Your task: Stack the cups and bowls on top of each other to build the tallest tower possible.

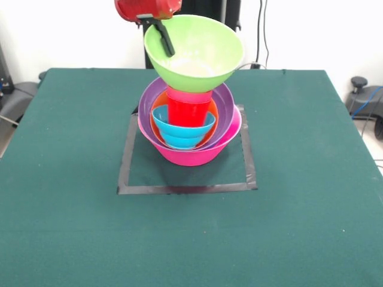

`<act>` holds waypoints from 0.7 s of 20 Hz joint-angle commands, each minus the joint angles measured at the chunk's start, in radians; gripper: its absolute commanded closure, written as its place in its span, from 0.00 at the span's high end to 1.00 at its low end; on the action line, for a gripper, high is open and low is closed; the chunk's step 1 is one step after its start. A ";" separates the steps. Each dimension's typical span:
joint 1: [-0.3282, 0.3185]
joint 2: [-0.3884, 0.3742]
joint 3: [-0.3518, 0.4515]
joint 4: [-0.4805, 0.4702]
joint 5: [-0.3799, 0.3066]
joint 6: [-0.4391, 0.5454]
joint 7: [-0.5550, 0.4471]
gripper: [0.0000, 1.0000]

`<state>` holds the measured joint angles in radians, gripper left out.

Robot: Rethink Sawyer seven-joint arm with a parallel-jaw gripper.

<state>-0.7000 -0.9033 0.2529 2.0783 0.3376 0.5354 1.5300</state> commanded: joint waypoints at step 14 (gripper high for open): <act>0.025 -0.042 0.060 0.023 0.098 0.059 0.149 0.00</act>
<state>-0.6944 -0.9588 0.2528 2.0816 0.3946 0.5430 1.5473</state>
